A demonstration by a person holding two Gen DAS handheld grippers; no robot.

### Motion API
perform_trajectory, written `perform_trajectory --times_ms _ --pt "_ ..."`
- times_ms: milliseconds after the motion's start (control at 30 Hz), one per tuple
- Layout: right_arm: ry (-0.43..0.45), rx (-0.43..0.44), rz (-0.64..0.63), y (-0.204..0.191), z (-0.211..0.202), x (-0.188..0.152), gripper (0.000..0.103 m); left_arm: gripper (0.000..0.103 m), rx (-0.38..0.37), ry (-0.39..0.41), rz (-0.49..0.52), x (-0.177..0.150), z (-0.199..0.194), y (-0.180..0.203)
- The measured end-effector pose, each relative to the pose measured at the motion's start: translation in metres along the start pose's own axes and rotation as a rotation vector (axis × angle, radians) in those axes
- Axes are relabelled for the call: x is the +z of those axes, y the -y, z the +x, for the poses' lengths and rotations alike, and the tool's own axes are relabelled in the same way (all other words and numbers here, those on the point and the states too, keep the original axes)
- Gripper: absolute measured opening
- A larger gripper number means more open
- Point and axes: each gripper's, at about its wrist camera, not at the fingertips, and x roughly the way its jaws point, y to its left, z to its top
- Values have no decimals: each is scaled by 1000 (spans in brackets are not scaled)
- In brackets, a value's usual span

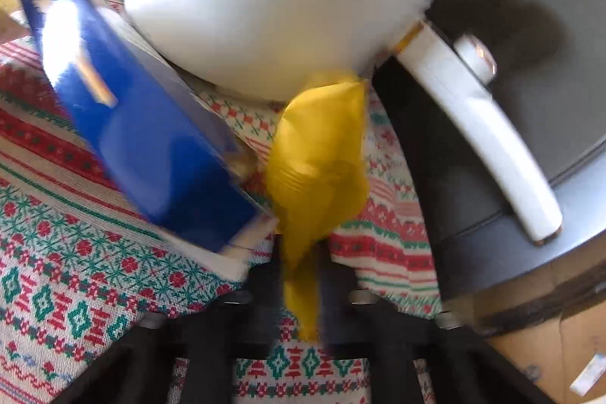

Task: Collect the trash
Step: 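Grasp the cream snack pouch with the left tool while the right tool grasps the yellow bag, then carry the pouch and yellow bag over the bin and open both tools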

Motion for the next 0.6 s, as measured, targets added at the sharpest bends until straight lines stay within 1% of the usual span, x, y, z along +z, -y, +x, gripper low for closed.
perform_trajectory --times_ms 33,167,267,333,600 --pt "9 19 33 3 -3 -3 2 3 -4 3 -8 0 -2 -1" --pt "38 26 118 13 -22 -19 1 3 -6 19 -24 -2 -13 -3" --pt "57 66 251 28 -42 -30 1 3 -12 23 -45 -6 -20 -7" --pt "55 107 326 37 -54 -38 1 3 -17 31 -54 -8 -29 -8" --pt "88 238 427 28 -122 -58 1 3 -67 78 -89 -21 -76 -8"
